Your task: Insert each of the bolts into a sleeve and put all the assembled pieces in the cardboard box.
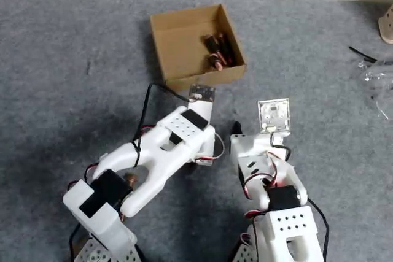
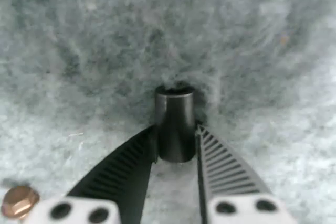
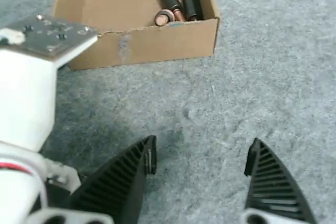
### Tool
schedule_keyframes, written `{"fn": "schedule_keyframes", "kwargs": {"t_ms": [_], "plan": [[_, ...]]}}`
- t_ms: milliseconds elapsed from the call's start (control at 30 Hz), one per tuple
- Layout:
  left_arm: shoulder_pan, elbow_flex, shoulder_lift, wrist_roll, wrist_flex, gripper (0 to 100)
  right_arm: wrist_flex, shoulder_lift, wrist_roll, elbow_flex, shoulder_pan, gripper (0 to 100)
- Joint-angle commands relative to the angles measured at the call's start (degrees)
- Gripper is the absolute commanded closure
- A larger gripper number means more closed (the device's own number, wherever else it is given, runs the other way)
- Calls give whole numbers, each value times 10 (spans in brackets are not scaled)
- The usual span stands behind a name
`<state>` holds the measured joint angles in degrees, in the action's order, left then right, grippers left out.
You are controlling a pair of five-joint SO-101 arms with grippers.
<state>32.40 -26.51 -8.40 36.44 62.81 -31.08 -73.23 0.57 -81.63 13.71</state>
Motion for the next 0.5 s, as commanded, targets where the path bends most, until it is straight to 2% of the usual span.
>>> {"fn": "schedule_keyframes", "kwargs": {"t_ms": [0,167,367,467], "plan": [[0,29,16,-2,62,761,18,-8,5,7,4,740],[-29,58,103,-4,183,752,18,-8,5,7,4,740],[-73,51,250,-9,278,775,42,-8,5,7,3,740],[-90,4,313,-70,289,775,42,-8,5,7,3,740]]}}
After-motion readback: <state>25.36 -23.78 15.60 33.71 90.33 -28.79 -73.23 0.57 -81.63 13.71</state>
